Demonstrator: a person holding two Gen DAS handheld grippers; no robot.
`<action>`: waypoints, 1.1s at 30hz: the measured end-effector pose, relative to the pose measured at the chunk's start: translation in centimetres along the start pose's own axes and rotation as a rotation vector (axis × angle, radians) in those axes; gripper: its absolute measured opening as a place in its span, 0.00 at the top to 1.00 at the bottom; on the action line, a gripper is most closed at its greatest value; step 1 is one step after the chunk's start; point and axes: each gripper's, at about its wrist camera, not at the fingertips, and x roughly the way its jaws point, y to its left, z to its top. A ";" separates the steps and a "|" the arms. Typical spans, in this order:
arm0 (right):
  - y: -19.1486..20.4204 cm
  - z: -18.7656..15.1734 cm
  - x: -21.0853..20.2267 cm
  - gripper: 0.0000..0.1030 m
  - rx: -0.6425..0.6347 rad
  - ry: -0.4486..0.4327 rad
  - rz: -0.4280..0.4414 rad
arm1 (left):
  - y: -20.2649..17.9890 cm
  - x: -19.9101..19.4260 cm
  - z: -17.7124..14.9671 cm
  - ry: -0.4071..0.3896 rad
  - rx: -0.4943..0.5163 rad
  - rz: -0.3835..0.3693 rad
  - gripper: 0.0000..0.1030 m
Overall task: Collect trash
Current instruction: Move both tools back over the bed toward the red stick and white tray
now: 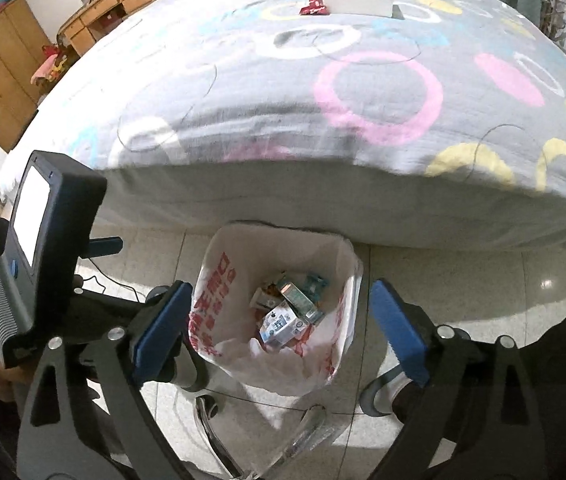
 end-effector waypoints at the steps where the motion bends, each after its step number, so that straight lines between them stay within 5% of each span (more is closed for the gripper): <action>1: -0.1 0.1 -0.3 0.12 0.001 -0.007 -0.005 | 0.0 -0.2 0.0 -0.004 -0.002 -0.003 0.08; 18: -2.4 4.2 -6.7 0.11 0.039 -0.157 -0.023 | 3.2 -7.5 3.7 -0.217 -0.078 0.010 0.08; 33: -4.5 11.1 -11.7 0.11 0.059 -0.304 -0.071 | 6.1 -12.4 12.9 -0.404 -0.125 0.033 0.08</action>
